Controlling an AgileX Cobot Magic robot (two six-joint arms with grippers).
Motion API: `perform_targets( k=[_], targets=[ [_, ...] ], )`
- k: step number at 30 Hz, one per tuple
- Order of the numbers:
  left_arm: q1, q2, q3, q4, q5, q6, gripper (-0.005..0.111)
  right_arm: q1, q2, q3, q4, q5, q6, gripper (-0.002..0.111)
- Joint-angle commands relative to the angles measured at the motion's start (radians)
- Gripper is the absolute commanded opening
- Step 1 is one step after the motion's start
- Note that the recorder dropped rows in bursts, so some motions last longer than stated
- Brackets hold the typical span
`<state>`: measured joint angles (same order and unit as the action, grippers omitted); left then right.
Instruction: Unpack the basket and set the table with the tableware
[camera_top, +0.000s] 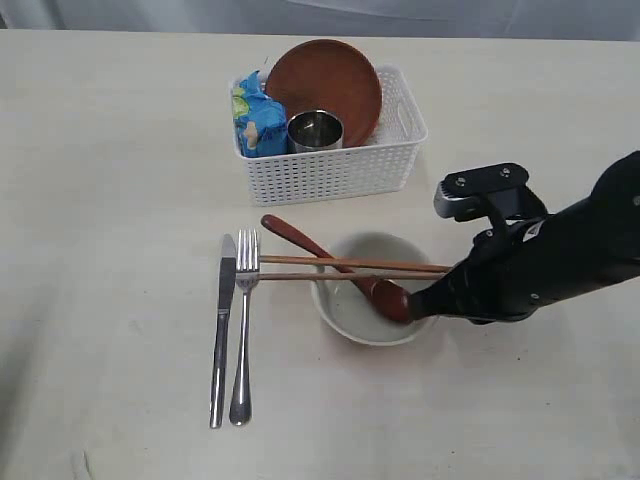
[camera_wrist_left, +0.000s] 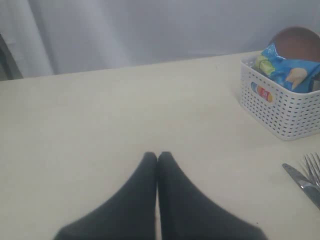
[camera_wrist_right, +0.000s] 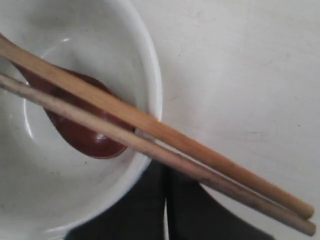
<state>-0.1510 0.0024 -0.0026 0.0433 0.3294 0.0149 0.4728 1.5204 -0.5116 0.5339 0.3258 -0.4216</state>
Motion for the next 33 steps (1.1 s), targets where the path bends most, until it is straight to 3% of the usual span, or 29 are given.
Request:
perform_targets(
  k=[1, 12, 20, 25, 33],
  targets=[
    [0.002, -0.002, 0.003, 0.001, -0.01, -0.004, 0.0, 0.029, 0.0, -0.028, 0.004, 0.034, -0.013, -0.001],
    [0.002, -0.002, 0.003, 0.001, -0.01, -0.004, 0.0, 0.031, -0.039, -0.128, -0.055, 0.389, -0.013, -0.001],
    [0.002, -0.002, 0.003, 0.001, -0.01, -0.004, 0.0, 0.031, -0.148, -0.157, -0.071, 0.528, -0.013, -0.001],
    [0.002, -0.002, 0.003, 0.001, -0.01, -0.004, 0.0, 0.031, -0.226, -0.285, -0.093, 0.528, 0.081, -0.001],
    [0.002, -0.002, 0.003, 0.001, -0.01, -0.004, 0.0, 0.031, -0.107, -0.611, -0.378, 0.572, 0.378, 0.0]
  ],
)
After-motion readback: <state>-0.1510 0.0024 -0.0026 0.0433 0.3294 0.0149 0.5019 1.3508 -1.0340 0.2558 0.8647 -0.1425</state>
